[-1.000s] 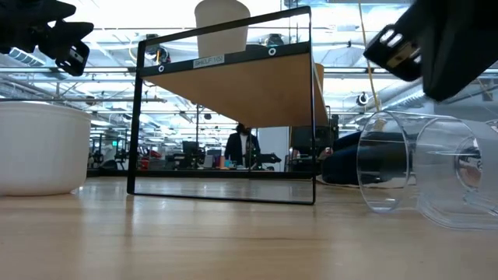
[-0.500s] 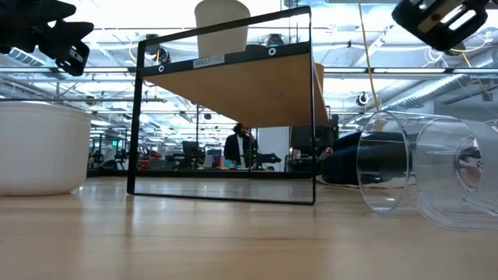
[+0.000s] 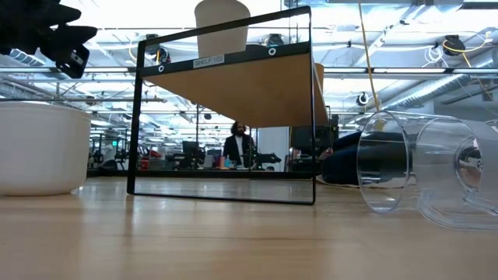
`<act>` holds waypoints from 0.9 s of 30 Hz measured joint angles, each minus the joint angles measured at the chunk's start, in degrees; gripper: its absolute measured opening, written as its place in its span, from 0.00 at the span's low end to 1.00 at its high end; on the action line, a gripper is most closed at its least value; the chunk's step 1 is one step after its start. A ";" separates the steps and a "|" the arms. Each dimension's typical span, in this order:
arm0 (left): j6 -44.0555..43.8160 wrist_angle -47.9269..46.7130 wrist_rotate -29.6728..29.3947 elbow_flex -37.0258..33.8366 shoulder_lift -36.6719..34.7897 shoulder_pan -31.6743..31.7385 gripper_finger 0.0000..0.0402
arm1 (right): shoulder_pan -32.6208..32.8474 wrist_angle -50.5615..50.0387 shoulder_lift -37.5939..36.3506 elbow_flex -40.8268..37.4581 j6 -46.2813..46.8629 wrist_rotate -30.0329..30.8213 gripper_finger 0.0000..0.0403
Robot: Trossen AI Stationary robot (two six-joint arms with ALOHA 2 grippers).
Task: Stack small to large cups/mugs on shelf
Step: Put the transparent mug on the shelf
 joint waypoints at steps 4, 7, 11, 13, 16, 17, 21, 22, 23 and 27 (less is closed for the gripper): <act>-0.02 -0.06 -0.60 0.00 0.01 0.00 0.33 | -0.68 5.62 3.68 -0.02 0.38 -6.88 0.65; -0.08 0.00 -0.60 0.00 -0.01 0.00 0.33 | -1.27 2.13 4.60 -0.05 0.38 -6.54 0.66; -0.17 -0.03 -0.60 0.00 -0.01 0.00 0.33 | -0.44 -9.34 4.32 -0.07 1.15 -2.36 0.64; -0.39 -0.07 -0.60 0.00 -0.01 0.00 0.33 | -0.11 -14.24 4.30 -0.11 3.10 -0.34 0.61; -0.38 -0.11 -0.59 0.00 -0.01 0.00 0.33 | -0.20 -18.66 4.23 -0.11 5.90 3.73 0.57; -0.37 -0.11 -0.58 0.00 0.00 0.00 0.33 | -0.30 -19.36 4.22 -0.11 6.56 5.14 0.55; -0.37 -0.13 -0.58 0.00 -0.01 0.00 0.33 | -0.70 -20.84 4.21 -0.11 6.81 5.68 0.49; -0.37 -0.13 -0.58 0.00 -0.01 0.00 0.33 | -0.72 -21.42 4.21 -0.11 7.31 5.64 0.48; -0.37 -0.13 -0.58 0.00 -0.01 0.00 0.33 | -0.72 -22.22 4.21 -0.11 7.69 5.64 0.47; -0.35 -0.16 -0.58 0.00 0.00 0.00 0.33 | -0.83 -25.35 4.21 -0.11 8.23 5.62 0.43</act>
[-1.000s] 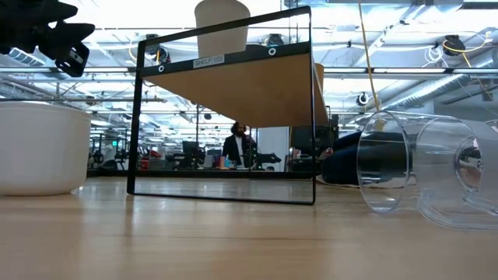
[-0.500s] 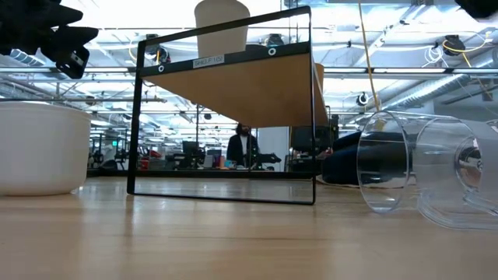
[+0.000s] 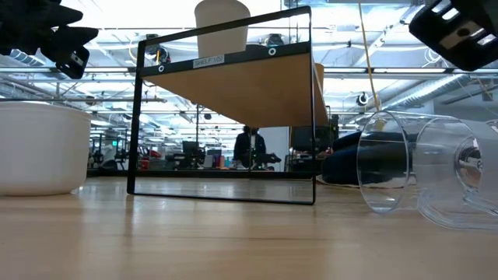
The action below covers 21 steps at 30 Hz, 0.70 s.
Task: Stack small to large cups/mugs on shelf
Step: Put the transparent mug on the shelf
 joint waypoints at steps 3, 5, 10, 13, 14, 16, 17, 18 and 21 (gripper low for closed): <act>0.00 -0.01 0.00 0.00 -0.01 0.00 0.33 | -0.33 -1.15 0.33 0.00 0.00 -0.19 0.41; 0.03 -0.02 0.01 0.00 -0.01 0.00 0.33 | -0.52 -1.75 0.95 0.00 0.01 -0.28 0.42; 0.05 -0.02 0.02 0.00 0.01 0.00 0.33 | -0.99 -2.55 2.64 0.00 -0.74 -0.29 0.45; 0.05 -0.02 0.02 0.00 0.01 0.00 0.33 | -1.34 -4.47 2.67 0.00 -0.71 -0.27 0.46; 0.05 -0.03 0.02 0.00 0.00 0.00 0.33 | -1.48 -4.98 2.67 0.00 -0.67 -0.27 0.46; 0.05 -0.01 0.04 0.00 0.01 0.00 0.33 | -1.82 -5.38 2.67 0.00 -0.79 -0.25 0.46; 0.05 -0.03 0.04 0.00 0.00 0.00 0.33 | -2.04 -5.23 2.67 0.00 -0.95 -0.27 0.46; 0.05 -0.04 0.04 0.00 0.00 0.00 0.33 | -2.23 -5.18 2.73 0.00 -1.15 -0.25 0.46; 0.07 -0.04 0.06 0.00 0.01 0.00 0.33 | -2.89 -5.51 3.87 0.00 -1.68 -0.31 0.46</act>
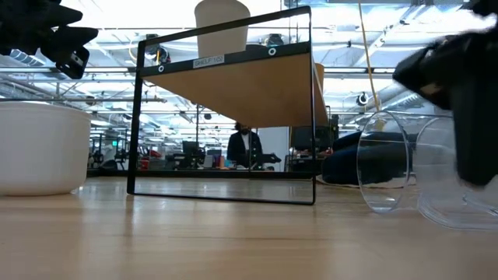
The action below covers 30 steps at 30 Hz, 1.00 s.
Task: Stack small to large cups/mugs on shelf
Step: Put the transparent mug on the shelf
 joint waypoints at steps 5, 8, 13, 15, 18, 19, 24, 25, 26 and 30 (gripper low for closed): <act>-0.08 -0.25 0.02 0.00 0.00 0.00 0.33 | -1.03 -1.41 0.92 0.00 -0.55 -0.78 0.46; -0.19 -0.48 0.05 0.00 0.00 0.00 0.33 | -1.41 -1.53 0.92 0.00 -0.91 -1.20 0.47; -0.30 -0.46 0.25 0.00 -0.01 0.00 0.33 | -2.03 -3.20 0.92 0.00 -1.41 -1.47 0.47; -0.30 -0.46 0.26 0.00 -0.02 0.00 0.33 | -2.35 -3.66 0.92 0.00 -1.39 -1.49 0.47; -0.32 -0.48 0.37 0.00 -0.02 0.00 0.33 | -3.05 -5.17 0.92 0.00 -1.02 -1.51 0.47; -0.33 -0.46 0.63 0.00 -0.02 0.00 0.33 | -3.33 -5.55 0.92 0.00 -0.40 -1.53 0.47; -0.35 -0.49 1.62 0.00 -0.02 0.00 0.33 | -5.13 -5.21 1.31 0.02 0.08 -5.53 0.47; -0.35 -0.60 1.64 0.00 -0.02 0.00 0.33 | -5.35 -5.21 1.36 0.07 -0.02 -6.29 0.46; -0.35 -0.82 1.66 0.00 -0.02 0.00 0.33 | -5.54 -5.28 1.44 0.08 -0.18 -7.02 0.46; -0.37 -1.78 1.68 -0.02 0.00 0.00 0.33 | -5.98 -5.16 2.03 0.22 -1.18 -7.66 0.45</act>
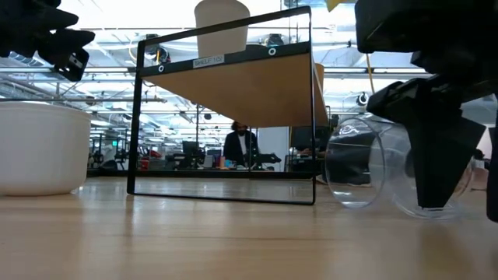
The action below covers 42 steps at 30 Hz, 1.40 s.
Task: Stack small to large cups/mugs on shelf
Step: Put the transparent mug on the shelf
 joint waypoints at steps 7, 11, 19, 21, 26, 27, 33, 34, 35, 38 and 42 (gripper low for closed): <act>0.11 0.06 0.00 0.00 0.00 0.00 0.33 | -0.31 -0.46 0.11 -0.07 -1.06 -0.70 0.35; 0.24 0.06 0.00 0.00 -0.02 0.00 0.33 | -0.35 -0.91 0.17 -0.11 -1.13 -0.82 0.26; 0.22 0.08 0.00 0.00 -0.02 0.00 0.33 | -0.33 -1.25 0.26 -0.15 -1.71 -1.42 0.15; 0.22 0.08 0.00 0.00 -0.02 0.00 0.33 | -0.33 -1.31 0.28 -0.17 -1.78 -1.46 0.14; 0.22 0.06 0.00 0.00 -0.02 0.00 0.33 | -0.24 -1.58 0.31 -0.20 -1.83 -1.59 0.09; 0.22 0.08 0.00 0.00 -0.02 0.00 0.33 | -0.24 -1.72 0.33 -0.20 -1.85 -1.74 0.08; 0.22 0.08 -0.01 0.00 -0.02 0.00 0.33 | -0.20 -1.97 0.35 -0.22 -1.76 -3.18 0.01; 0.21 0.08 0.00 0.00 -0.02 0.00 0.33 | -0.20 -1.99 0.35 -0.22 -1.76 -3.20 0.01; 0.22 0.08 -0.02 0.00 -0.02 0.00 0.33 | -0.20 -2.00 0.36 -0.22 -1.76 -3.21 0.01; 0.22 0.07 -0.02 0.00 -0.02 0.00 0.33 | -0.20 -2.03 0.37 -0.22 -1.47 -3.18 0.01; 0.22 0.07 -0.02 0.00 -0.02 0.00 0.33 | -0.20 -2.10 0.37 -0.22 0.26 -2.95 0.00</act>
